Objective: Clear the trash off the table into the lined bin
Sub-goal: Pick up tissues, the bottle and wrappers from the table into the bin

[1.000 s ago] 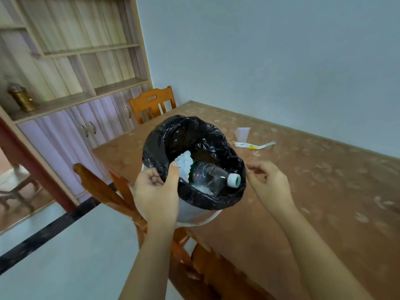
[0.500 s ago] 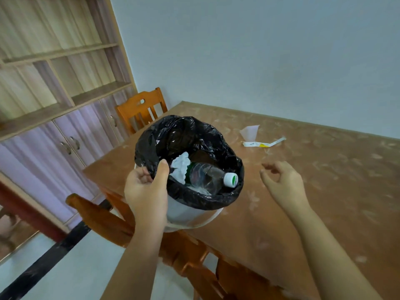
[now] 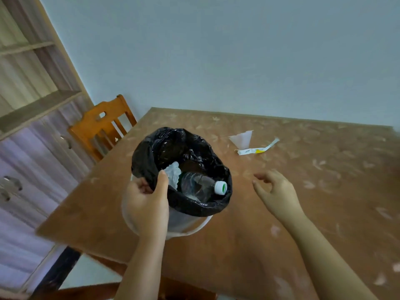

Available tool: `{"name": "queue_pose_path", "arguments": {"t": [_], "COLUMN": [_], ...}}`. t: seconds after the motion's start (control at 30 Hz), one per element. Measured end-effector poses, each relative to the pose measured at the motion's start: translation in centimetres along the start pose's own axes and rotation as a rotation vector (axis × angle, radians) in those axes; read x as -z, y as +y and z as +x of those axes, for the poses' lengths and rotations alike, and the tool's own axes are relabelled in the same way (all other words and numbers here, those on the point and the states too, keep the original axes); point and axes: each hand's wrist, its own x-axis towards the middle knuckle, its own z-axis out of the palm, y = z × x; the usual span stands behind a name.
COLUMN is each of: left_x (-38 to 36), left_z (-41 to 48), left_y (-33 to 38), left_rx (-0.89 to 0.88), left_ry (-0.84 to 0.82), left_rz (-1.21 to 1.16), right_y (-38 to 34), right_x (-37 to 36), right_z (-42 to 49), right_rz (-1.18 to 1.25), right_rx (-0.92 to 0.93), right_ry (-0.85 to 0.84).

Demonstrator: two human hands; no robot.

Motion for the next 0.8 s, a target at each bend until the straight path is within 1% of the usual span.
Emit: {"name": "queue_pose_path", "arguments": {"t": [0.23,0.43,0.57,0.7,0.8], "left_x": [-4.7,-10.1,-13.6,-17.5,-20.1], "left_z": [8.4,11.3,12.8,13.6,14.2], "left_y": [-2.5,-3.7,-4.2,-4.3,-4.5], "left_rx": [-0.018,-0.035,-0.030,-0.086,-0.160], "left_ry": [-0.156,-0.248,-0.248,-0.231,-0.211], "left_rz": [-0.002,-0.003,-0.041,-0.064,-0.019], "right_y": [-1.1,2.5,6.3,10.4,12.9], "right_x": [-5.0,-8.0,-10.1,-12.1,-13.7], "right_z": [4.5,9.5,13.8,18.4,21.4], "right_rz": [-0.071,-0.099,-0.076,-0.048,0.018], "right_rx": [-0.162,-0.261,-0.300,-0.353,-0.409], "right_ry": [0.083,0.081,0.080,0.053,0.037]}}
